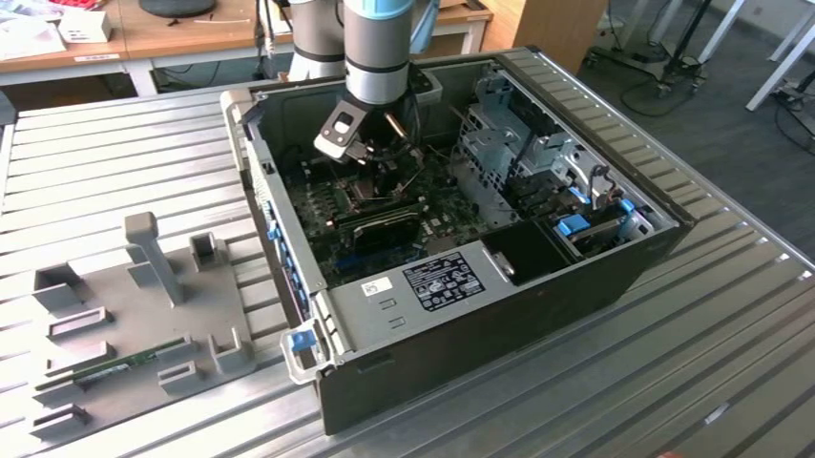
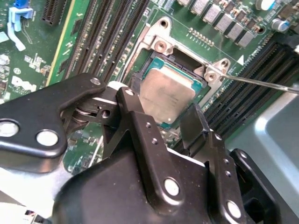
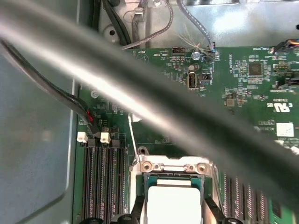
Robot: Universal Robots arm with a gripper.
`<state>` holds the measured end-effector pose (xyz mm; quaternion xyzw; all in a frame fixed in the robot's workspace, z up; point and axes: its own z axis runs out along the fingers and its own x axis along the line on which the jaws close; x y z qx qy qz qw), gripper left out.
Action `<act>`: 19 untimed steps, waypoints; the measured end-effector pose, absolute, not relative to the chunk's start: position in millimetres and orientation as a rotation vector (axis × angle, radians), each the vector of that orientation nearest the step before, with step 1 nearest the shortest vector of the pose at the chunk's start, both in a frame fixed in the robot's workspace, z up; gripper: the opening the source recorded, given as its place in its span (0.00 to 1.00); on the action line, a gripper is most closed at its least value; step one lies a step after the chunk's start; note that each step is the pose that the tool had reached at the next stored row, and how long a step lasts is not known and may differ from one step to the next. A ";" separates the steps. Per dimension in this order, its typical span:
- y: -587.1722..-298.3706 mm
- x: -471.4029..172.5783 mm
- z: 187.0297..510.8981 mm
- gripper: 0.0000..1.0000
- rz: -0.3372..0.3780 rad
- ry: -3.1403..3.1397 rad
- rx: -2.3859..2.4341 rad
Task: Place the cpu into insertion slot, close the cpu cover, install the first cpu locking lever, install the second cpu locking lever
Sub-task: 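Place the cpu into insertion slot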
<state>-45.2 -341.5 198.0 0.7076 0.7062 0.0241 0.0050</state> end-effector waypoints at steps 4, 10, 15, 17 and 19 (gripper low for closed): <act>-341.5 -45.3 206.7 0.60 0.076 2.211 2.216; -341.5 -45.2 220.5 0.60 0.076 2.212 2.216; -341.5 -45.2 226.1 0.60 0.076 2.212 2.216; -341.6 -45.3 228.1 0.60 0.076 2.212 2.216; -341.5 -45.2 228.3 0.60 0.076 2.212 2.216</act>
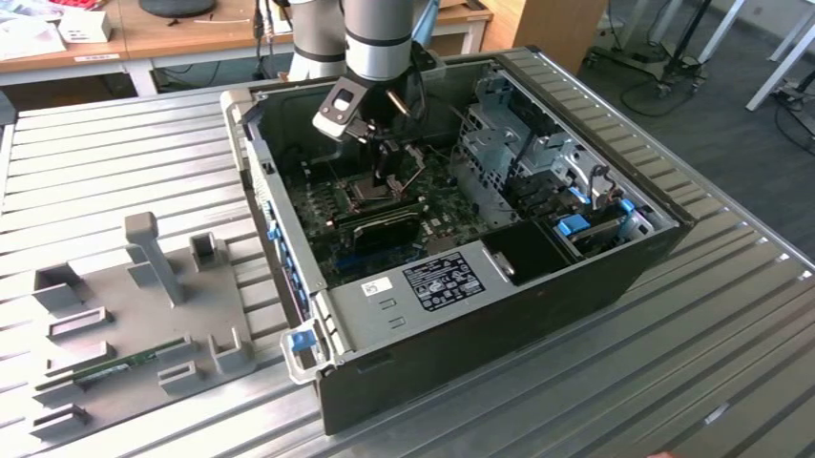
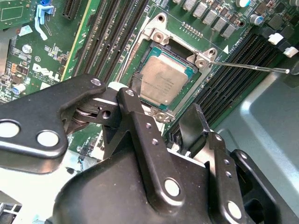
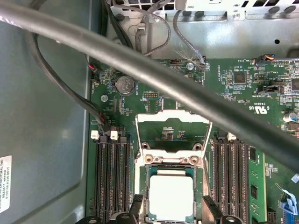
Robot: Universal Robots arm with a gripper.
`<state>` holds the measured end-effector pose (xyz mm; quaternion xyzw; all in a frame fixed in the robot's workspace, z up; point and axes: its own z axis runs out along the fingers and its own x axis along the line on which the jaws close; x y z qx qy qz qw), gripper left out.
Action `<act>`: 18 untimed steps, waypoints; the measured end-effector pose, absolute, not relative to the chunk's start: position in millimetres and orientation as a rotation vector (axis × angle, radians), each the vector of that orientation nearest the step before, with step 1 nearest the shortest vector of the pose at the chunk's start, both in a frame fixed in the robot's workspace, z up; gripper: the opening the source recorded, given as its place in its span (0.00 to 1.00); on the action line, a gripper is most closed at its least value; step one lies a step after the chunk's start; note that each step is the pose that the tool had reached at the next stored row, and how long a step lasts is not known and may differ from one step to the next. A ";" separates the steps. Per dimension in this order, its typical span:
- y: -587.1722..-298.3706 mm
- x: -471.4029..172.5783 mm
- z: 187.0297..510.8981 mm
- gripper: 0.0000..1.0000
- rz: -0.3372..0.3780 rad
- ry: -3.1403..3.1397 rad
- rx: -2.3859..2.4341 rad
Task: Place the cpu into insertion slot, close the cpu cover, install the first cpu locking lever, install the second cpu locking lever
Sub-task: 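Place the cpu into insertion slot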
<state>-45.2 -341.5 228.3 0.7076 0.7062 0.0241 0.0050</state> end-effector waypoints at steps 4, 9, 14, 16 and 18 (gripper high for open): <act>-341.5 -45.2 228.5 0.60 0.076 2.212 2.216; -341.6 -45.2 228.8 0.52 0.076 2.212 2.216; -341.5 -45.2 229.1 0.34 0.076 2.212 2.216; -341.6 -45.2 229.2 0.22 0.076 2.212 2.216; -341.6 -45.2 229.3 0.16 0.076 2.212 2.216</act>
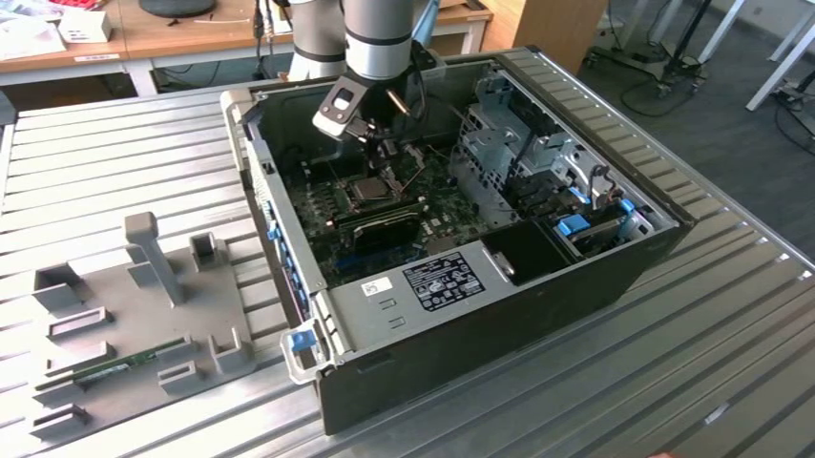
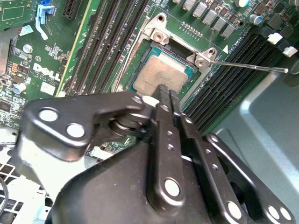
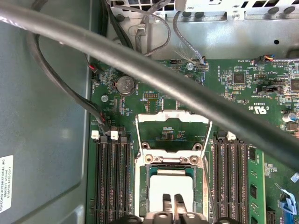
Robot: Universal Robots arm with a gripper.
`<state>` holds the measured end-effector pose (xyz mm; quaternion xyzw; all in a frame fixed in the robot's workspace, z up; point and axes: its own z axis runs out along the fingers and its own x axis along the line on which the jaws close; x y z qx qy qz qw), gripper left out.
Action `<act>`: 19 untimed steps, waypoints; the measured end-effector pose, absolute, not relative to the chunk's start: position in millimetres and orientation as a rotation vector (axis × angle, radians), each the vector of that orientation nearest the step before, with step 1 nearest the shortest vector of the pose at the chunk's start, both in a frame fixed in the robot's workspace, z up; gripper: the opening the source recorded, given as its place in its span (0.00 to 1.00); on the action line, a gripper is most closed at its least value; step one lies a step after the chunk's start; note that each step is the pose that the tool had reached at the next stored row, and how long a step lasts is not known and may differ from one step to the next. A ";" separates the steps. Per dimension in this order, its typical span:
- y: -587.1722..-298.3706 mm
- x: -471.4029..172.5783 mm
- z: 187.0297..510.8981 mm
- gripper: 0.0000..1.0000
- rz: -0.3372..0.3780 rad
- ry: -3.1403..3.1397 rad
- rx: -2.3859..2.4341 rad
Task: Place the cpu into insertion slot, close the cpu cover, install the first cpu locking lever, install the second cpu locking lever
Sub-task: 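Place the cpu into insertion slot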
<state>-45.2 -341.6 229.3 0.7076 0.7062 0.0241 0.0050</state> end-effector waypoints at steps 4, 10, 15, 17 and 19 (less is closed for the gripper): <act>-341.5 -45.2 229.5 0.11 0.076 2.212 2.216; -341.6 -45.2 229.9 0.11 0.075 2.212 2.216; -341.6 -45.2 225.7 0.11 0.075 2.212 2.216; -341.6 -45.2 223.0 0.11 0.075 2.212 2.216; -341.6 -45.2 219.9 0.11 0.075 2.212 2.216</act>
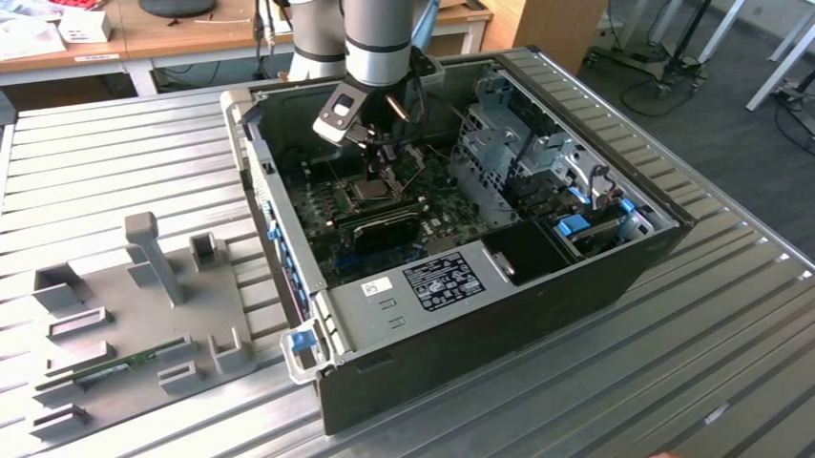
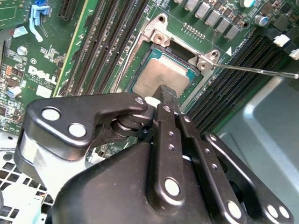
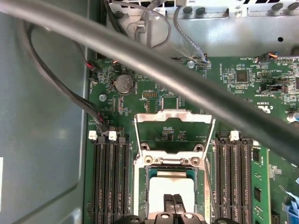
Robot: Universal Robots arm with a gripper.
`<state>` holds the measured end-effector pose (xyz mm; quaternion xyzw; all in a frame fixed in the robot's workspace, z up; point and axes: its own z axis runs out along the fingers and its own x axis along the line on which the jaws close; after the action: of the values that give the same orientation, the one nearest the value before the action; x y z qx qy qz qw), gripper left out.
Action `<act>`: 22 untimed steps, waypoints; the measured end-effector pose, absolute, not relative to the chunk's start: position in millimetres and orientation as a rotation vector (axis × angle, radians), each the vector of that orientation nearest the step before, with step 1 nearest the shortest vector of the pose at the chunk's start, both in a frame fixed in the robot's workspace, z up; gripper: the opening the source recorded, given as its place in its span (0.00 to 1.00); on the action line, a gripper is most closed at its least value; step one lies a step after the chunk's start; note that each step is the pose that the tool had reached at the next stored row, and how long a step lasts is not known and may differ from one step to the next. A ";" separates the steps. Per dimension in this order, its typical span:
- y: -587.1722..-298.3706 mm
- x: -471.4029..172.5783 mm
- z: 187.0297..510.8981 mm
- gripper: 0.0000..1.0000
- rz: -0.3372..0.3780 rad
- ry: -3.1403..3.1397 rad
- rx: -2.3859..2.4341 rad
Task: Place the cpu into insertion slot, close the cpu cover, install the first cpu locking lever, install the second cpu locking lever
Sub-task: 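Place the cpu into insertion slot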
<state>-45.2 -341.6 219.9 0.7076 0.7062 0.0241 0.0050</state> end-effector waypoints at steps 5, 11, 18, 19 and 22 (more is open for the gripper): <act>-341.6 -45.3 215.7 0.11 0.075 2.212 2.216; -341.6 -45.2 211.3 0.11 0.076 2.212 2.216; -341.6 -45.2 210.0 0.11 0.070 2.210 2.214; -341.6 -45.2 209.9 0.11 0.071 2.210 2.214; -341.6 -45.2 208.7 0.11 0.070 2.210 2.214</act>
<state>-45.2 -341.6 208.7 0.7076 0.7063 0.0225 0.0066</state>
